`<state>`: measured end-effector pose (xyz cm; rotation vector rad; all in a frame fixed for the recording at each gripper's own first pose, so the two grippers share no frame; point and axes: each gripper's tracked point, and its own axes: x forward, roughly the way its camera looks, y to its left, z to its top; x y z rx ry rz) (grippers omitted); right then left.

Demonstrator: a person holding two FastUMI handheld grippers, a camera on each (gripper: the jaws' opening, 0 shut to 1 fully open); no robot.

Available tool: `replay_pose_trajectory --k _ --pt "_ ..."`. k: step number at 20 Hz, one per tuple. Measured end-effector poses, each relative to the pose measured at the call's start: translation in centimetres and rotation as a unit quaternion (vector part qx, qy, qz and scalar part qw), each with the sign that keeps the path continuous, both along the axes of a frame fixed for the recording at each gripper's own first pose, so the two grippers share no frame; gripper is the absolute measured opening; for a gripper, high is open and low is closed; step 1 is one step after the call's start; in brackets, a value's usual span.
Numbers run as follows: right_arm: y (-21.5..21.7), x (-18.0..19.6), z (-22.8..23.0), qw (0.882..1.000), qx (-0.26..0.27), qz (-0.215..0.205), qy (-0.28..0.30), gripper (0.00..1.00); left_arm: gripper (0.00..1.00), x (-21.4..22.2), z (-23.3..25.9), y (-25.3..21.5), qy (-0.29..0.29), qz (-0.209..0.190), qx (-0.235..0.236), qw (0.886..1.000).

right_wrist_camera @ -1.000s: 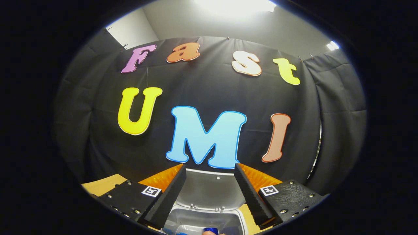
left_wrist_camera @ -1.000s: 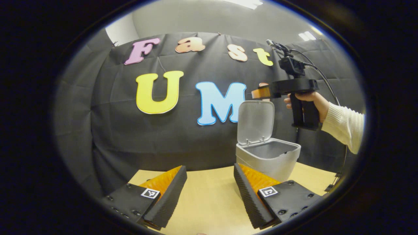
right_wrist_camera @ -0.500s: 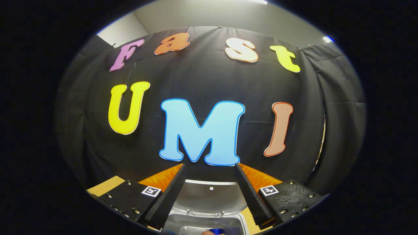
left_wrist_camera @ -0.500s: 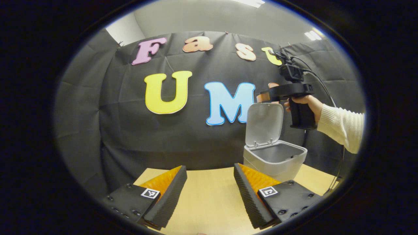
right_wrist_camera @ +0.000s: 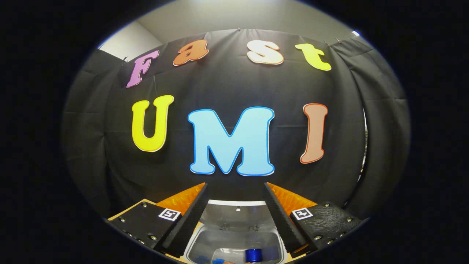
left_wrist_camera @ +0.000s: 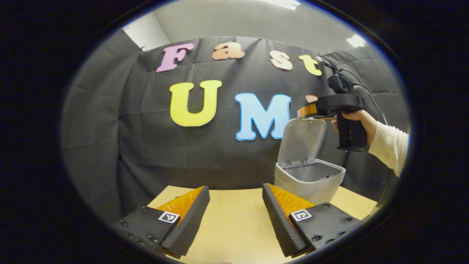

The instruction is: Press the lid of the desktop garbage bin to open it, pick up the crumpled paper on the desktop and throw it into the bin, then pick up the pop can on the desktop and drop it into the bin, and finally close the garbage bin lid.

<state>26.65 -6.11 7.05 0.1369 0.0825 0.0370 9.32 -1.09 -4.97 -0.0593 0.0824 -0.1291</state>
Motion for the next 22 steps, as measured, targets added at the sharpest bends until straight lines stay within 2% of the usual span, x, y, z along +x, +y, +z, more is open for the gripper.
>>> replay_pose_trajectory --k 9,14,18,22 --pt "1.0 -6.9 -5.4 1.0 0.003 0.006 0.026 0.95 0.96 -4.9 -1.5 -0.7 0.015 -0.012 -0.02 1.0" --pt "1.1 -8.1 -7.4 1.0 0.005 -0.011 0.026 0.95 0.95 -7.3 -0.8 0.6 0.009 -0.001 -0.004 1.0" --pt "1.6 -8.3 -10.4 0.998 0.007 -0.018 0.056 0.95 0.95 -8.1 -0.5 1.6 0.009 0.009 0.0 1.0" --pt "1.5 -8.0 -12.0 0.998 0.002 -0.027 0.049 0.95 0.95 -8.5 -0.5 2.2 0.004 0.018 0.007 1.0"
